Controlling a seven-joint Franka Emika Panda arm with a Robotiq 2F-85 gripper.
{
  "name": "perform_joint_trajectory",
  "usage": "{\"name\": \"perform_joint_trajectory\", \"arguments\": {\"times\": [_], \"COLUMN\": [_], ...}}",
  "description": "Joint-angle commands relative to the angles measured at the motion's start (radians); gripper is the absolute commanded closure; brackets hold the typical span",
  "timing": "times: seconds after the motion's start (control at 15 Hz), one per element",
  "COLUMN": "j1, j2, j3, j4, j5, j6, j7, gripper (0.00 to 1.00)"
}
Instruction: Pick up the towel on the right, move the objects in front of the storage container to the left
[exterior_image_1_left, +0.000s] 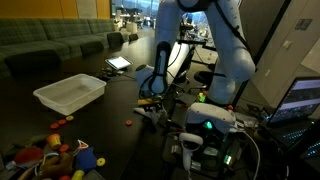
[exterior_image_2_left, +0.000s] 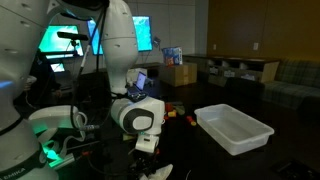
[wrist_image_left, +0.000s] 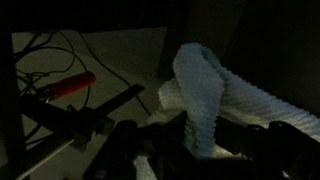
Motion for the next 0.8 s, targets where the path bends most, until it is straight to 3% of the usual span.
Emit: {"name": "perform_joint_trajectory", "arguments": {"times": [0.0,0.27,0.73], "j1": [-0.006,0.003,0.011], "j2": [0.061,0.095,0.157], "j3": [0.041,0.057,0.059], "j4": [0.050,0.113,0.309], "j5": [0.135,0.238,0.319], "j6": [0.017,0.003,-0.050], "j7": [-0.111,-0.197,-0.292], "gripper": [0.96,0.96,0.96]}}
